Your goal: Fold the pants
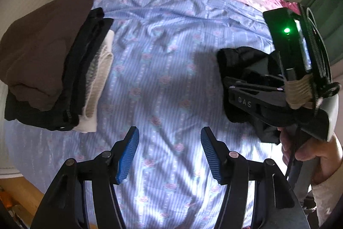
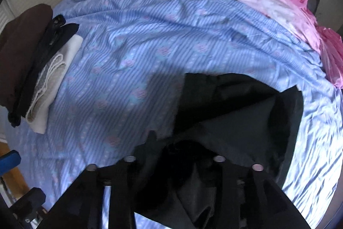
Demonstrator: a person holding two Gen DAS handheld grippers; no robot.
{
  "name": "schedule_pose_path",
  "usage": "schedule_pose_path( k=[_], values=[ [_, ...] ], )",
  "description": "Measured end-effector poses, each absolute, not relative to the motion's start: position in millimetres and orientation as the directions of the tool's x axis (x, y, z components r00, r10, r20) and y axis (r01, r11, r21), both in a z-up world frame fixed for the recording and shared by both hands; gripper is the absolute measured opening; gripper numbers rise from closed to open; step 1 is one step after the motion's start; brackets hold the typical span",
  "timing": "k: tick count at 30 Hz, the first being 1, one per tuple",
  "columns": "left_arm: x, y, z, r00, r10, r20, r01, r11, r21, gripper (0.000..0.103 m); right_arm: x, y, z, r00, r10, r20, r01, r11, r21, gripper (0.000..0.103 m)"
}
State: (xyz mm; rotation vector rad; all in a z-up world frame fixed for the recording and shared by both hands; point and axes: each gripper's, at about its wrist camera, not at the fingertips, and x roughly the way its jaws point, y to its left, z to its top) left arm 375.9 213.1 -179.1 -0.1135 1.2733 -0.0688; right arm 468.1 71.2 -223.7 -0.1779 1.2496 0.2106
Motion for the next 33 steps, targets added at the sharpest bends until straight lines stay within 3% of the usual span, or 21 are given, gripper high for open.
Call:
schedule_pose_path(
  k=[4, 10, 18, 25, 33],
  values=[
    [376.8, 221.9, -173.6, 0.305, -0.116, -0.945, -0.036, 0.990, -0.134, 0.060, 466.5, 81.1, -208.7, 0.267, 0.177, -0.947, -0.249, 0.962, 0.109, 0.044],
    [373.0, 220.8, -157.9, 0.339, -0.121, -0.933, -0.041, 0.989, -0.144, 0.060, 455.5, 82.7, -163.5, 0.342, 0.203, -0.917, -0.281, 0.954, 0.107, 0.044],
    [375.9, 173.0, -145.7, 0.376, -0.191, -0.907, 0.061, 0.982, -0.181, 0.062, 438.2, -25.2, -133.8, 0.458, 0.183, -0.870, -0.051, 0.982, 0.180, 0.046],
    [389.3, 119.5, -160.5, 0.334, -0.227, -0.915, 0.143, 0.972, -0.188, 0.062, 433.9, -109.7, -161.5, 0.454, 0.201, -0.868, 0.168, 0.938, 0.305, 0.046],
    [388.8, 87.4, -174.5, 0.277, -0.199, -0.940, 0.194, 0.970, -0.148, 0.062, 431.6, -148.9, -228.2, 0.367, 0.327, -0.871, 0.383, 0.800, 0.462, 0.046]
  ],
)
